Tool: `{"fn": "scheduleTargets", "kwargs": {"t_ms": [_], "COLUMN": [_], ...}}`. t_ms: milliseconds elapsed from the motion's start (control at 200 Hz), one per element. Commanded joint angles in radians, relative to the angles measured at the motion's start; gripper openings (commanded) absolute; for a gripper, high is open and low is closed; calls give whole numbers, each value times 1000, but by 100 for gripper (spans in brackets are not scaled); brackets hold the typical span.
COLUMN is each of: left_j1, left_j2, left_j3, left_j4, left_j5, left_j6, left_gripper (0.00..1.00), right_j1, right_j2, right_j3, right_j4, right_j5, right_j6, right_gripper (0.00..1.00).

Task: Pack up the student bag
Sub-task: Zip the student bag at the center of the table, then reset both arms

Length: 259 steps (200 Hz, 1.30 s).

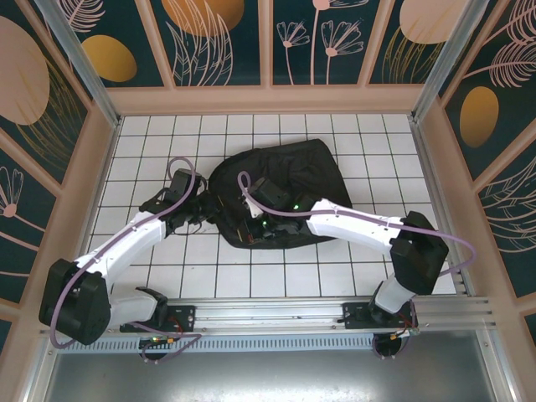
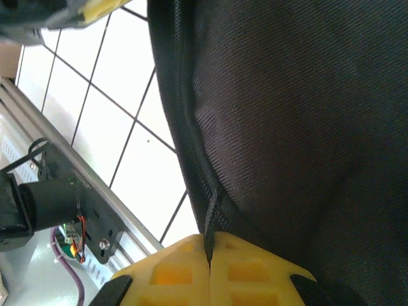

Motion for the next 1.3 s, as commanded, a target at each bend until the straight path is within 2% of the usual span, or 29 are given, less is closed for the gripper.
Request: {"fn": "scheduleTargets", "kwargs": {"t_ms": [0,170,310,400,500,626,666,696,781,826,866,901,911,921,936,1006,1101,1146,1216,1291], "left_j1": [-5,-6,-6,-6,-6,-6,-6,-6,-5,-5,-4,-4,-4,-4,-3,-3,-4,-2,-3,24], "left_j2": [-16,-11,-18,-31,-57,-86,-99,-110,-176,-233,-285,-320,-327,-333,-338,-345,-339,-336,-316,-262], "left_j3": [8,17,19,14,1,8,18,26,39,32,20,20,22,27,34,73,73,37,-66,-174], "left_j4": [23,24,24,38,72,72,66,59,66,103,147,174,180,187,195,228,293,395,617,852], "left_j5": [-14,-35,-46,-45,-16,-21,-31,-46,-92,-112,-140,-187,-197,-204,-210,-261,-494,-494,-426,-494], "left_j6": [9,12,14,38,73,121,141,163,264,312,342,361,366,377,393,463,483,603,858,941], "left_gripper": [36,40,42,43,44,52,54,57,74,97,99,98,99,98,99,99,99,99,99,99], "right_j1": [21,21,-31,-54,-79,-110,-112,-113,-113,-113,-116,-117,-116,-117,-120,-136,-146,-150,-168,-209], "right_j2": [-26,-121,-107,-67,-58,-74,-85,-101,-181,-251,-315,-357,-365,-374,-384,-408,-392,-379,-364,-420], "right_j3": [-12,-96,-112,-99,-98,-63,-40,-27,-19,-46,-78,-87,-86,-83,-79,-57,-30,-29,-12,-101], "right_j4": [32,71,20,15,78,97,78,69,92,155,218,242,244,246,253,282,323,367,404,544], "right_j5": [-80,-19,155,264,306,325,369,391,448,469,506,580,601,616,635,705,876,908,961,941], "right_j6": [-41,-31,14,27,45,38,26,16,-11,-36,-63,-78,-85,-93,-110,-210,-345,-478,-537,-548], "right_gripper": [14,17,17,25,33,40,41,45,51,55,59,69,76,92,98,99,99,99,99,99]}}
